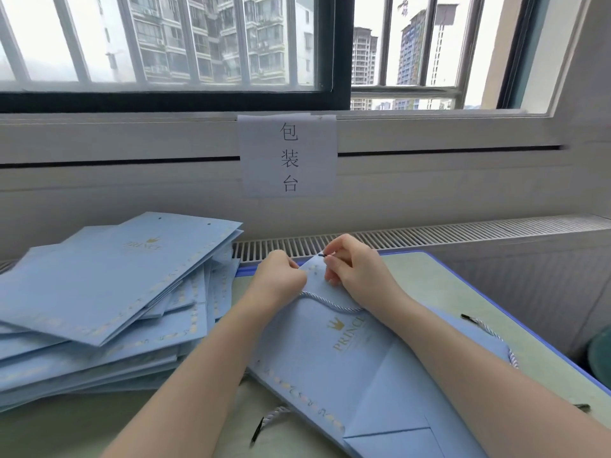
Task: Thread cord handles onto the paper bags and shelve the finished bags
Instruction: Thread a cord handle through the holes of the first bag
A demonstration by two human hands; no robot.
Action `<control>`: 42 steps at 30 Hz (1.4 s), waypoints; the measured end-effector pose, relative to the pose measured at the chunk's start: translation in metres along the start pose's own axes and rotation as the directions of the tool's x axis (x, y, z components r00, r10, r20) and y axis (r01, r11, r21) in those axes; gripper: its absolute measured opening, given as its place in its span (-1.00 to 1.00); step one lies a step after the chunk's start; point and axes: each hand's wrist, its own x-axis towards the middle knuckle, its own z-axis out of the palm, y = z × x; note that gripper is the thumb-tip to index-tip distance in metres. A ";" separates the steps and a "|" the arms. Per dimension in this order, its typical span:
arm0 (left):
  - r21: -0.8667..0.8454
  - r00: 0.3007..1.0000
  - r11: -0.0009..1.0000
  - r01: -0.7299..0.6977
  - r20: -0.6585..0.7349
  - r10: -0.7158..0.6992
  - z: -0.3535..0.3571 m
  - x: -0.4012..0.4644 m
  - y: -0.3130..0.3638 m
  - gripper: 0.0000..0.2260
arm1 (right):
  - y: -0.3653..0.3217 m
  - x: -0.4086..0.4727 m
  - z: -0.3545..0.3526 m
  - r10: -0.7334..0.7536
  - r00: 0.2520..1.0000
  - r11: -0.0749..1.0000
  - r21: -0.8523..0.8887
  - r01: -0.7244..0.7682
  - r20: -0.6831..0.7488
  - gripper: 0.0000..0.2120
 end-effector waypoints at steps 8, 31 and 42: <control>-0.072 0.996 0.995 0.065 0.066 -0.060 0.000 -0.004 -0.004 -0.80 | 0.000 -0.001 0.005 -0.111 0.994 0.984 -0.137 0.113 0.019 -0.90; -0.372 0.986 0.916 0.147 0.123 -0.109 -0.014 -0.007 0.001 -0.94 | 0.003 -0.001 0.010 -0.081 0.996 0.990 -0.111 0.085 0.043 -0.85; -0.379 0.987 0.916 0.132 0.135 -0.087 -0.016 -0.006 0.003 -0.84 | 0.000 -0.001 0.010 -0.093 0.996 0.990 -0.106 0.093 0.011 -0.89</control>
